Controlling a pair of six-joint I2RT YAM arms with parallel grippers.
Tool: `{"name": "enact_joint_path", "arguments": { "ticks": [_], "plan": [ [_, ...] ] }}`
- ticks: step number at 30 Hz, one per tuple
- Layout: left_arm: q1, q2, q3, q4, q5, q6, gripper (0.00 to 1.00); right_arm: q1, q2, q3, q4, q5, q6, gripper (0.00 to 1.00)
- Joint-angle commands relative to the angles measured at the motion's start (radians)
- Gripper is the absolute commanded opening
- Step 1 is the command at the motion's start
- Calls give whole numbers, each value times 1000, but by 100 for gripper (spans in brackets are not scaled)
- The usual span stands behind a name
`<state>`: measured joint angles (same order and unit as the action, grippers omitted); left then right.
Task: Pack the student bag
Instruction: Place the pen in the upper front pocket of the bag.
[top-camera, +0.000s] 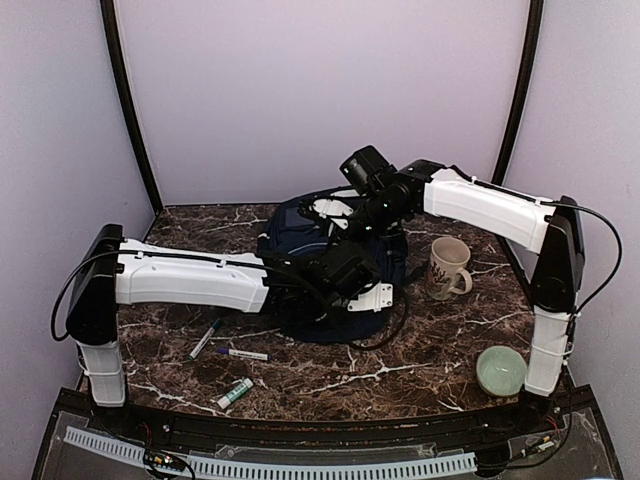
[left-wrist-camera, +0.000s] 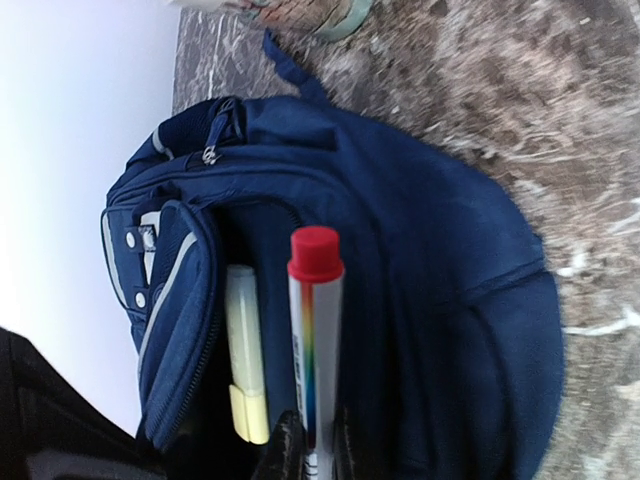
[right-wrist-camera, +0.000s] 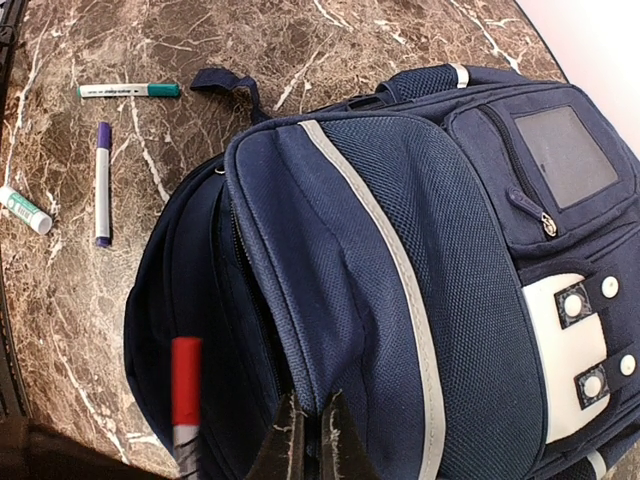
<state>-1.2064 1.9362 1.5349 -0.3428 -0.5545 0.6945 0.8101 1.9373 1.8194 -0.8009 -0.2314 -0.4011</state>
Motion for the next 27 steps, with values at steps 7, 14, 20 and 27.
{"name": "enact_joint_path", "arguments": {
  "ticks": [7, 14, 20, 27],
  "plan": [
    [101, 60, 45, 143, -14, 132, 4, 4, -14, 43, 37, -67, 19, 0],
    [136, 130, 50, 168, -20, 184, 4, 4, -17, 47, 34, -74, 20, 0],
    [183, 166, 77, 186, -46, 163, 11, 3, -19, 44, 35, -77, 18, 0],
    [192, 167, 99, 174, -61, 100, 25, 3, -20, 40, 37, -73, 14, 0]
  ]
}}
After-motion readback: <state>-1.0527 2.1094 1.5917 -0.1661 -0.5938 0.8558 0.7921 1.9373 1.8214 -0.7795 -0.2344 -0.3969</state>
